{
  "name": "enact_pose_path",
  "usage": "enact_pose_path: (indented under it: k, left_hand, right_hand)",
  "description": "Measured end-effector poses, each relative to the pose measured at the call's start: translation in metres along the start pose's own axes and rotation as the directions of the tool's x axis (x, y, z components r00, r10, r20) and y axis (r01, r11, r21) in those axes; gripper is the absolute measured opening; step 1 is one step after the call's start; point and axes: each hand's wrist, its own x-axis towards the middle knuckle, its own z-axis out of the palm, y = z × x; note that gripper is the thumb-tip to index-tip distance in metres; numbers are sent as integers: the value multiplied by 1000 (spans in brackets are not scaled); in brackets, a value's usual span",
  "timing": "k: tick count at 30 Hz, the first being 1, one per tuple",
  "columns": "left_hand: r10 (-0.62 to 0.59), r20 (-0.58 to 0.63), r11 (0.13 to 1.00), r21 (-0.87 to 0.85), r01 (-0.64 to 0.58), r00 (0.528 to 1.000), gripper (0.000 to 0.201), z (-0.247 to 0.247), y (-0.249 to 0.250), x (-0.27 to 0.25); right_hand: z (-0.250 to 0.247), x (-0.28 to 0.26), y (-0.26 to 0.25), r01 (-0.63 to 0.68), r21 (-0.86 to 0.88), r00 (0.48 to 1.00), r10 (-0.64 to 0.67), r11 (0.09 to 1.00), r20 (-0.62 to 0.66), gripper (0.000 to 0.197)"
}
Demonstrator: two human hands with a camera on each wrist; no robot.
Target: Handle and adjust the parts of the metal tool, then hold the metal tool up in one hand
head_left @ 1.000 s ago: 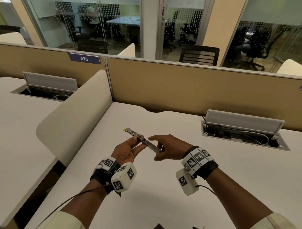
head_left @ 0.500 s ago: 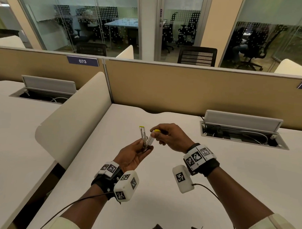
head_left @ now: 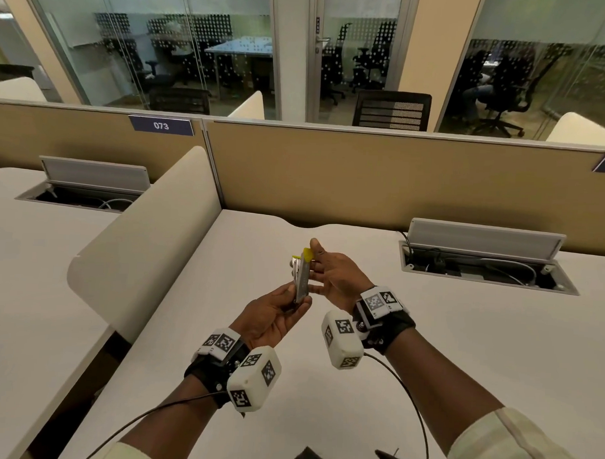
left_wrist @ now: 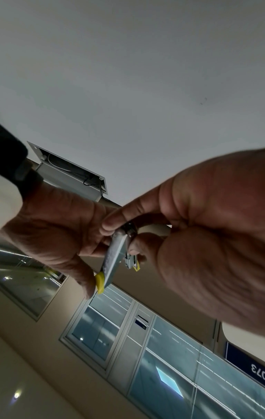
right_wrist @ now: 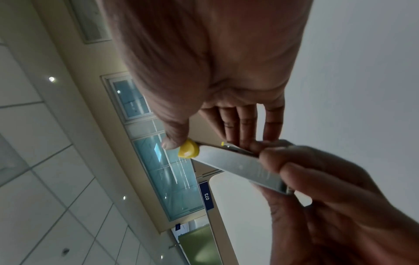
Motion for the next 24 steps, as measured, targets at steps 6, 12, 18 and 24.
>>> enact_pose_path:
  k: [6,12,18,24]
  left_hand:
    - [8,35,999,51,-10,999,31,-1,0,0]
    - [20,22,995,99,-22,1000,24,2,-2,1]
    - [19,14,995,102,-20,1000,23,6,-1,4]
    - [62,4,998,16,-62,998,24,10,4,11]
  right_hand:
    - [-1,6,10,31,130,999,-28,991,-28,48]
    - [-4,8,11,54,180,998,-51,982,-25,39]
    - [-4,12,11,101,191,994,-90,976,-62,34]
    - [-6,10,13,90,108,996,-88,990,-30,48]
